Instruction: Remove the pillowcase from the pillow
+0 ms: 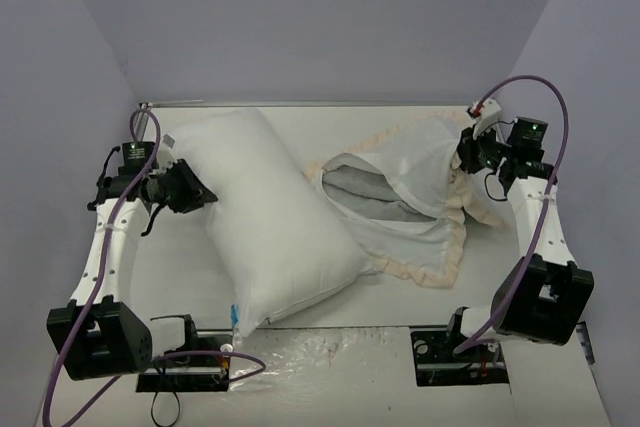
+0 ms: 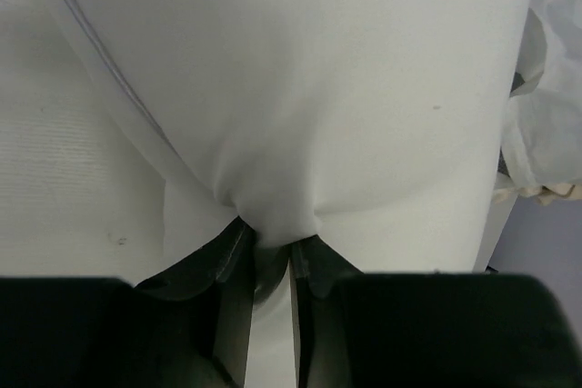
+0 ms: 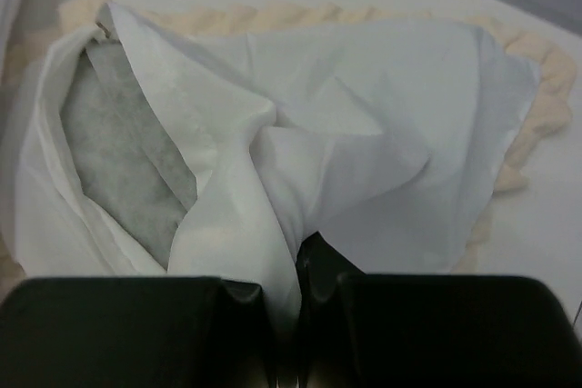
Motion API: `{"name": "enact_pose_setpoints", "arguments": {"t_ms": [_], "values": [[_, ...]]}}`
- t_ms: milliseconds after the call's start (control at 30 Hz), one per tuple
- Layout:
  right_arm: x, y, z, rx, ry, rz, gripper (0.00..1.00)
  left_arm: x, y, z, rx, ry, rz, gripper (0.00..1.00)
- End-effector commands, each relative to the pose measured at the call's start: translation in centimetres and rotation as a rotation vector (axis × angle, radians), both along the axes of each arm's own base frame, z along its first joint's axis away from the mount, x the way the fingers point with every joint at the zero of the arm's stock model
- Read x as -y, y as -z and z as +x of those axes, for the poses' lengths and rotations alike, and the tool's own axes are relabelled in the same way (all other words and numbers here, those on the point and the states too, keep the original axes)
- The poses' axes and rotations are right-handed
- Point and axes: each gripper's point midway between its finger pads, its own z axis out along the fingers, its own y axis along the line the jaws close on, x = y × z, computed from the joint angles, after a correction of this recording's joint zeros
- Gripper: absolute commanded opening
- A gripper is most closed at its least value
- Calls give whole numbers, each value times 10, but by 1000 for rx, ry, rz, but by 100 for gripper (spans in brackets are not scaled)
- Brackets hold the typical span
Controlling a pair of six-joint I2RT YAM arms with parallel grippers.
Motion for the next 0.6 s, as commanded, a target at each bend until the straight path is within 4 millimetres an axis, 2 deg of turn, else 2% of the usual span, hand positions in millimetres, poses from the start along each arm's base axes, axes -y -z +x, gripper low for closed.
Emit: {"name": "enact_pose_setpoints", "arguments": {"t_ms": [0, 67, 100, 167, 233, 333, 400, 433, 467, 533, 567], "values": [[-34, -84, 14, 164, -76, 79, 0, 4, 8, -26, -55, 39, 22, 18], [-55, -129, 17, 243, -111, 146, 0, 6, 12, -27, -59, 40, 16, 23], [-66, -142, 14, 262, -132, 170, 0, 8, 12, -27, -56, 44, 10, 25], [-78, -182, 15, 346, -155, 233, 0, 9, 13, -26, -54, 45, 6, 31], [-91, -208, 10, 376, -191, 313, 0, 9, 9, -22, -32, 46, 1, 40], [-106, -224, 6, 407, -234, 369, 0, 13, 0, -14, 3, 49, -24, 49], [-116, -210, 6, 372, -246, 382, 0, 15, -9, -5, 44, 43, -42, 57], [-133, -198, 1, 326, -282, 389, 0, 18, -17, -4, 70, 51, -57, 59], [-142, -185, 0, 289, -296, 383, 0, 19, -23, -1, 94, 49, -63, 64], [-160, -142, -6, 204, -320, 316, 0, 22, -42, 4, 169, 41, -82, 67], [-181, -125, -13, 166, -355, 294, 0, 22, -53, 8, 213, 32, -91, 68]]}}
